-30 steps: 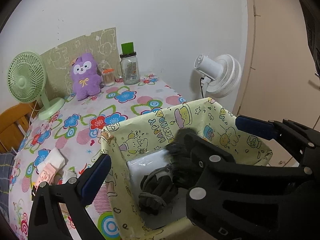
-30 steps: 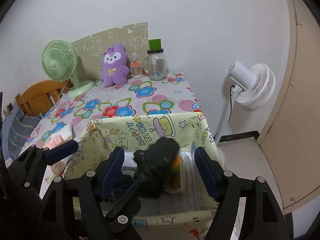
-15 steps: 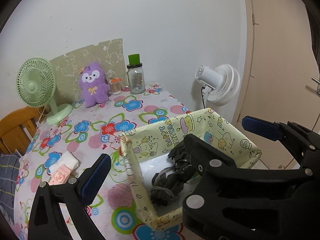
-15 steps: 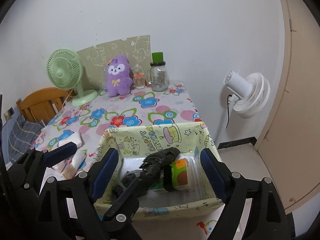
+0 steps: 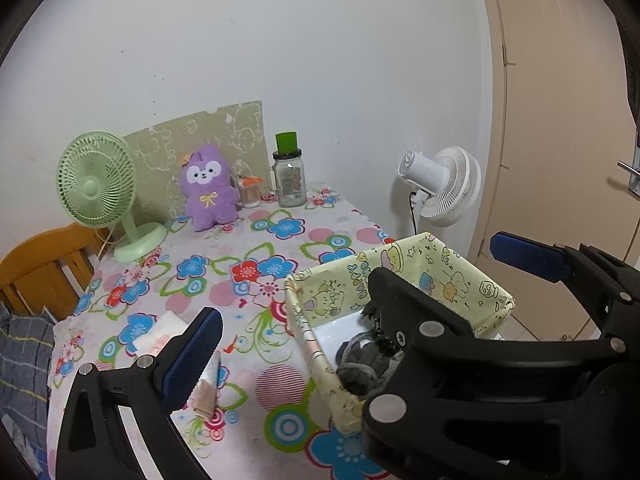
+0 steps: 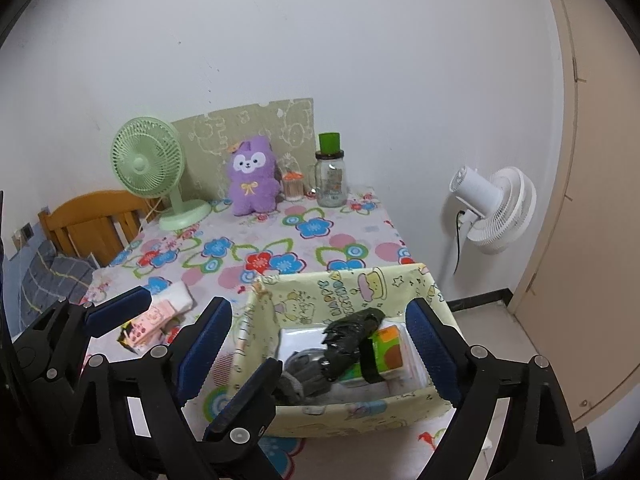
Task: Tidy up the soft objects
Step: 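Withdraw the right gripper up out of the fabric box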
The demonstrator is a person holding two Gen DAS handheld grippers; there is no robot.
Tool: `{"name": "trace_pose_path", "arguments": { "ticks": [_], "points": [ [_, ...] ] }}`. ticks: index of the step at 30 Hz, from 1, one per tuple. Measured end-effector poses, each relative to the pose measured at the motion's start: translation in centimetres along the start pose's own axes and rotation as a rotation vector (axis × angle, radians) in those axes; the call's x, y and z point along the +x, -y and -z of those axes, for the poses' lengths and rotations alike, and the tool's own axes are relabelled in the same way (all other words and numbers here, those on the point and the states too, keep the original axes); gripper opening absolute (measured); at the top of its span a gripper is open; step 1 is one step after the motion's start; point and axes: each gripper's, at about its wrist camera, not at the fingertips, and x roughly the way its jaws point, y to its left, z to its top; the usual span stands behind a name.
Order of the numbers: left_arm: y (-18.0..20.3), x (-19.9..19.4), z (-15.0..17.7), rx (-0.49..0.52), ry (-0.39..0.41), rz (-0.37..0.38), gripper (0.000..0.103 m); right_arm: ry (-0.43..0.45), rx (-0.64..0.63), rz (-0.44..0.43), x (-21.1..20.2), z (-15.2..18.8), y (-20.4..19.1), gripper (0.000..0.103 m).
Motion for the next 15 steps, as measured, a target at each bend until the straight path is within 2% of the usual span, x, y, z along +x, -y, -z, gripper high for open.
{"name": "trace_pose_path", "arguments": {
  "ticks": [15],
  "points": [
    [-3.7,-3.1,1.1,-0.025,0.033,-0.026,0.103,0.03,-0.01,-0.002,-1.9,0.1,-4.4,0.094]
  ]
}}
